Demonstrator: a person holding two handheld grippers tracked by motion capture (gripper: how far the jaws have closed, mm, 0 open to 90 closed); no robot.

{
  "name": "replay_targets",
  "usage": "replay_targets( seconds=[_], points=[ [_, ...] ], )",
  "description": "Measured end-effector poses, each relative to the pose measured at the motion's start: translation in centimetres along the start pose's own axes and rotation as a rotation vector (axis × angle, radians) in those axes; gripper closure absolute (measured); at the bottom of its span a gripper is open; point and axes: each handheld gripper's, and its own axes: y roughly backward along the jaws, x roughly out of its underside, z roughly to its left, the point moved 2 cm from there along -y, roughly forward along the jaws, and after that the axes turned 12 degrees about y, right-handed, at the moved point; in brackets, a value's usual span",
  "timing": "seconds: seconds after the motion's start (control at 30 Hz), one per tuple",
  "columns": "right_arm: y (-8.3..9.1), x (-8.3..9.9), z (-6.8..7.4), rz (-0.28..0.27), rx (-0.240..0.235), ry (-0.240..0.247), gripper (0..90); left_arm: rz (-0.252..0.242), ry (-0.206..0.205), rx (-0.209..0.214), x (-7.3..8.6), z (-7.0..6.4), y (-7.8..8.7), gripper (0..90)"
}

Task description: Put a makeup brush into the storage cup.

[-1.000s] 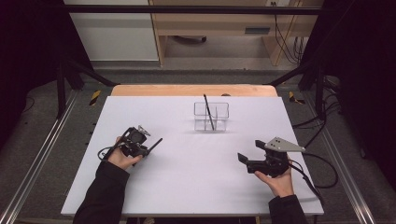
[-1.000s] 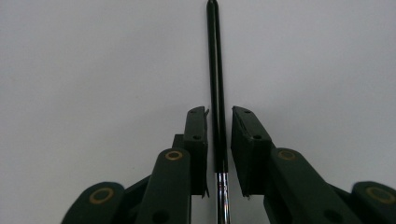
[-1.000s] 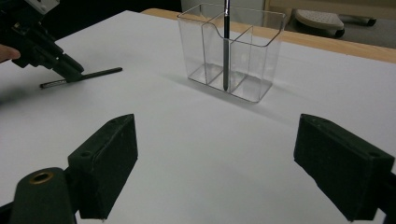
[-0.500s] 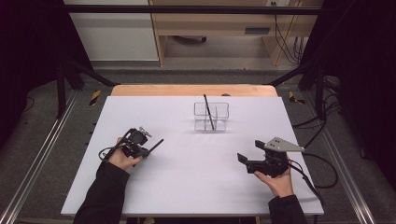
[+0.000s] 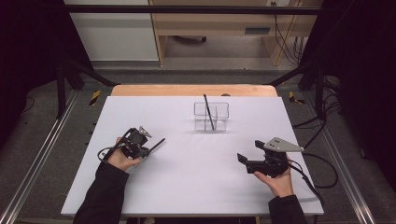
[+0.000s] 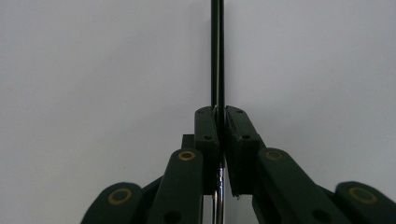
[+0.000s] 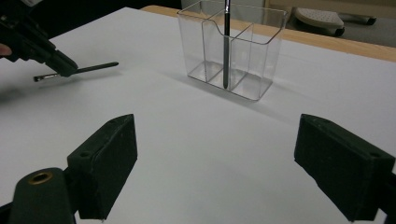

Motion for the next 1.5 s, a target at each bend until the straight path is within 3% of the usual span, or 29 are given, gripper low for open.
replay_targets(
  seconds=[0.67, 0.9, 1.3, 1.5],
  points=[
    [0.1, -1.6, 1.0, 0.03, 0.031, 0.103, 12.9, -0.135, -0.124, 0.155, -0.6, -4.0, 4.2, 83.6],
    [-0.3, -3.2, 1.7, 0.071, 0.034, 0.19, 12.4, -0.171, -0.167, 0.205, -0.8, -5.3, 5.5, 83.6],
    [-1.2, -5.8, 3.7, 0.14, 0.037, 0.35, 11.0, -0.197, -0.242, 0.252, -1.1, -7.5, 6.6, 83.6],
    [-1.6, -6.7, 4.8, 0.166, 0.036, 0.417, 10.9, -0.194, -0.269, 0.252, -1.3, -8.1, 6.8, 83.6]
  ],
)
